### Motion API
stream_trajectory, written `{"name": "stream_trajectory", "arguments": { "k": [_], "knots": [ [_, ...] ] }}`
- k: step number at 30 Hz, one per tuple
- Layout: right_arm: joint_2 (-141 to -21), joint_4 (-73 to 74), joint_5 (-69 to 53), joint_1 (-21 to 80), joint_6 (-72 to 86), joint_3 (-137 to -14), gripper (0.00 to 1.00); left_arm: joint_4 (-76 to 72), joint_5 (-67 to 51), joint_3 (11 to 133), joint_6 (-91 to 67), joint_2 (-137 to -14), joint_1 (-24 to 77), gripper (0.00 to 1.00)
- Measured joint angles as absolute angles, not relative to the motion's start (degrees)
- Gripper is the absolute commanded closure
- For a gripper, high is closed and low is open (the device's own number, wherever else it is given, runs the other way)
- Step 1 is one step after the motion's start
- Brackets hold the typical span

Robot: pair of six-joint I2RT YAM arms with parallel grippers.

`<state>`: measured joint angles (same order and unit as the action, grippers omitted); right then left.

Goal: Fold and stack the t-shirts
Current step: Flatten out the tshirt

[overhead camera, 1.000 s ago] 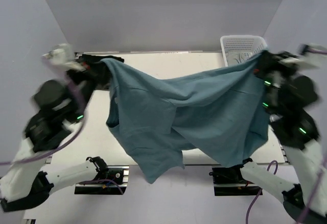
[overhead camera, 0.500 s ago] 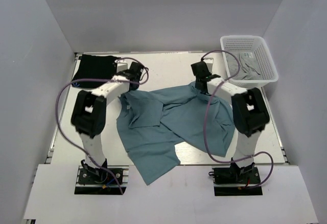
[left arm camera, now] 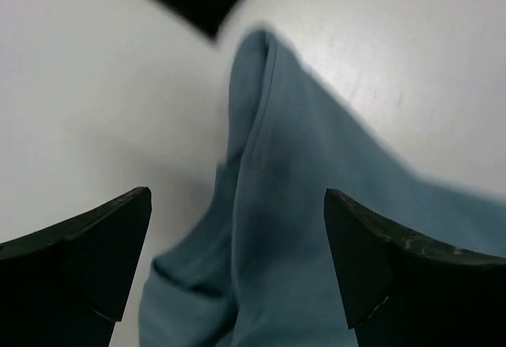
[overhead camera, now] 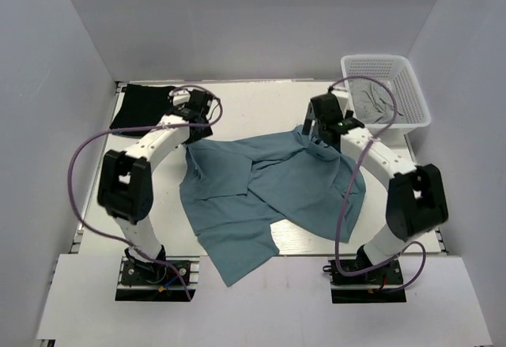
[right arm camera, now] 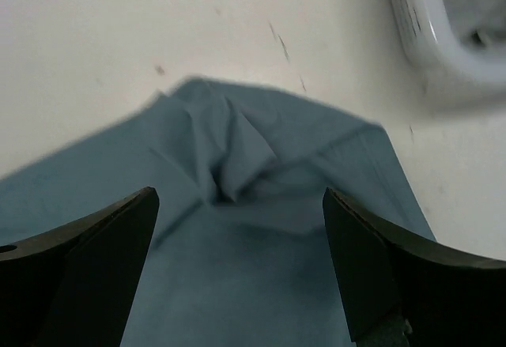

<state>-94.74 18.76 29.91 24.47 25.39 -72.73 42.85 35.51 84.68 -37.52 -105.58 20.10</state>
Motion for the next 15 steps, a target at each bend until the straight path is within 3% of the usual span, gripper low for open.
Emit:
{"name": "stream_trajectory", "arguments": {
  "k": [7,15],
  "knots": [
    [-84.55,21.82,27.33,24.29,29.85,-54.19,0.10,39.35,19.57,61.78,-38.48,-89.52,22.02,0.00],
    [-82.19,21.12,23.09,23.59,32.45,-50.17,0.10,37.76,9.80,49.01,-39.29,-78.91,25.58,0.00]
  ]
}}
